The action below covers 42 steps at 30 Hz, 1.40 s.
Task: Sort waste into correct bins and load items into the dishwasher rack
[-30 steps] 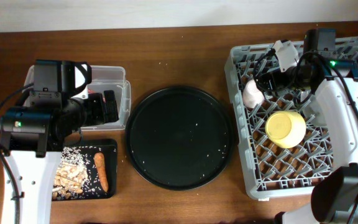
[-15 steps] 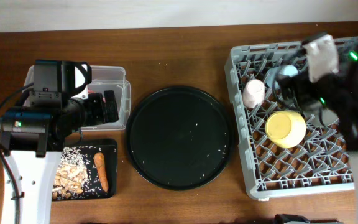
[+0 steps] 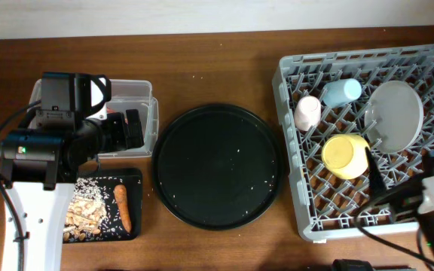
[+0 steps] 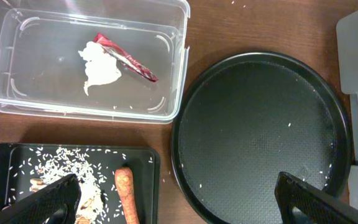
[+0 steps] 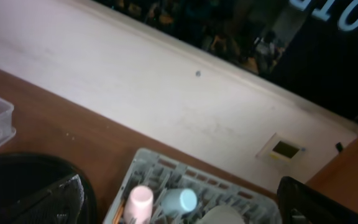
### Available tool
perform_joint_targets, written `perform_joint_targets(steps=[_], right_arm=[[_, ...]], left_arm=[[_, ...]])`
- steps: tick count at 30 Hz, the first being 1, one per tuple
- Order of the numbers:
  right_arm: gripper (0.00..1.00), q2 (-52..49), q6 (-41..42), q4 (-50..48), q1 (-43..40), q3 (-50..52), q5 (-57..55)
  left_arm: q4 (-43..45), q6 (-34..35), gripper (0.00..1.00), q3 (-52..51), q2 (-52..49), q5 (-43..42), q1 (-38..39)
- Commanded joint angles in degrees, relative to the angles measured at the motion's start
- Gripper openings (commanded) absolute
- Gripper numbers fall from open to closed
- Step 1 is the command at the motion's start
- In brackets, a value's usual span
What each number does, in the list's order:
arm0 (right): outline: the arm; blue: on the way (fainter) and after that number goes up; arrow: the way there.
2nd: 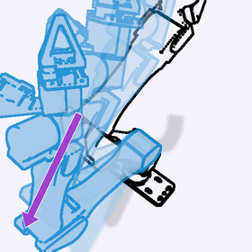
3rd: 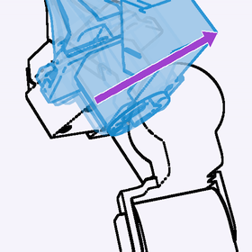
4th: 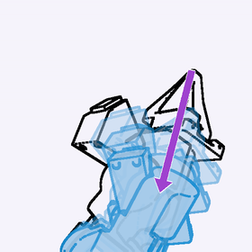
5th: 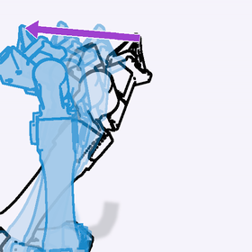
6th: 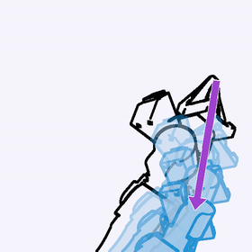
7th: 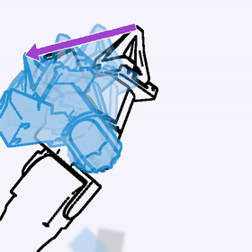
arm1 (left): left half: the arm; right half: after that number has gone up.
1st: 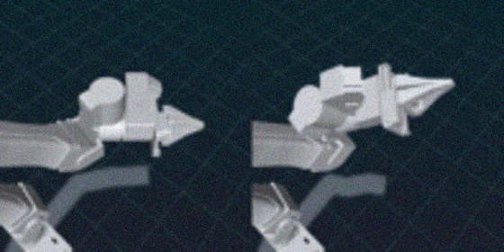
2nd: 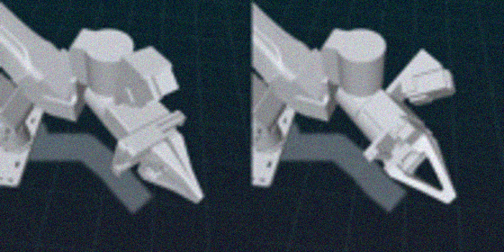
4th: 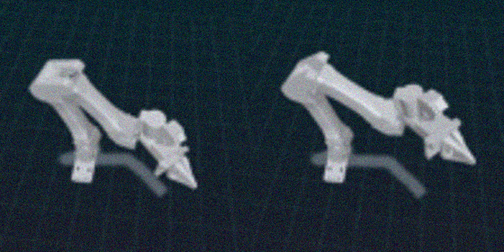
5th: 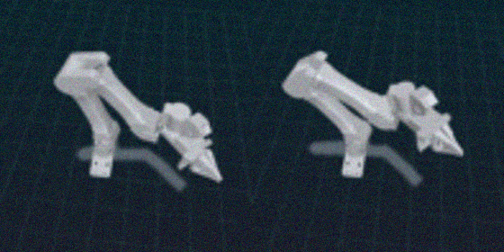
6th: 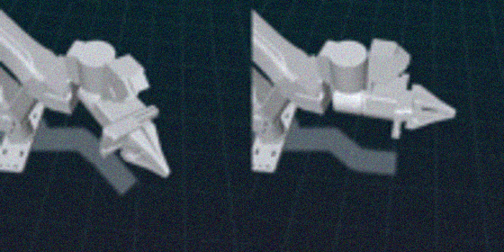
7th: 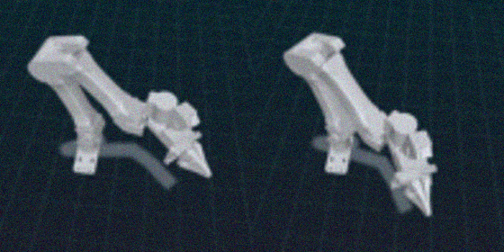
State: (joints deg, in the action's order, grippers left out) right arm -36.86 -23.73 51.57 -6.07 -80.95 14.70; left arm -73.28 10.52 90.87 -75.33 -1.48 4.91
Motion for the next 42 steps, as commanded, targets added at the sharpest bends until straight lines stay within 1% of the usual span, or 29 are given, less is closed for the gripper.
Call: perform_joint_targets(steps=[1, 3, 5, 6, 9, 11, 15, 17, 21, 24, 25, 27, 30, 31, 42], right_arm=[[0.98, 10.08, 0.68, -7.06, 0.44, 15.89, 2.1], [0.98, 17.46, 0.7, -16.46, 0.44, 28.92, 6.05], [0.98, 22.84, 0.7, -23.74, 0.44, 38.62, 9.09], [0.98, 25.66, 2.38, -27.47, 0.44, 43.82, 9.73], [0.98, 30.56, 8.92, -39.82, 0.44, 54.84, 8.83], [0.98, 32.96, 10.67, -47.36, 0.44, 60.87, 8.83], [0.98, 36.68, 11.23, -54.45, 0.42, 68.26, 8.83], [0.98, 36.68, 12.61, -58.66, 0.42, 71.28, 7.74], [0.98, 36.68, 18.21, -60.89, 0.42, 75.89, 2.43], [0.98, 36.68, 24.83, -64.65, 0.33, 80.7, -1.33], [0.98, 36.68, 25.53, -63.63, 0.31, 80.63, -2.14], [0.98, 36.68, 25.55, -60.67, -0.11, 80.63, -2.27], [0.98, 36.68, 25.55, -47.69, -1.44, 80.63, -1.88], [0.98, 36.68, 25.53, -48.74, -1.51, 80.63, -1.88], [0.98, 36.68, 25.53, -48.35, -1.42, 80.63, -1.88]], left_arm=[[0.09, 0.72, 0.99, 0.13, 0.02, 0.26, -0.2], [0.09, 0.72, 0.99, 0.13, 0.02, 0.26, -0.2], [0.09, 0.72, 0.99, 0.13, 0.02, 0.26, -0.2], [0.09, 0.72, 0.99, 0.13, 0.02, 0.26, -0.2], [0.09, 0.72, 0.99, 0.13, 0.02, 0.26, -0.2], [0.09, 0.72, 0.99, 0.13, 0.02, 0.26, -0.2], [0.09, 0.72, 0.99, 0.13, 0.02, 0.26, -0.2], [0.09, 0.72, 0.99, 0.13, 0.02, 0.26, -0.2], [0.09, 0.72, 0.99, 0.13, 0.02, 0.26, -0.2], [0.09, 0.72, 0.99, 0.13, 0.02, 0.26, -0.2], [0.09, 0.72, 0.99, 0.13, 0.02, 0.26, -0.2], [0.09, 0.72, 0.99, 0.13, 0.02, 0.26, -0.2], [0.09, 0.72, 0.99, 0.13, 0.02, 0.26, -0.2], [0.09, 0.72, 0.99, 0.13, 0.02, 0.26, -0.2], [0.09, 0.72, 0.99, 0.13, 0.02, 0.26, -0.2]])
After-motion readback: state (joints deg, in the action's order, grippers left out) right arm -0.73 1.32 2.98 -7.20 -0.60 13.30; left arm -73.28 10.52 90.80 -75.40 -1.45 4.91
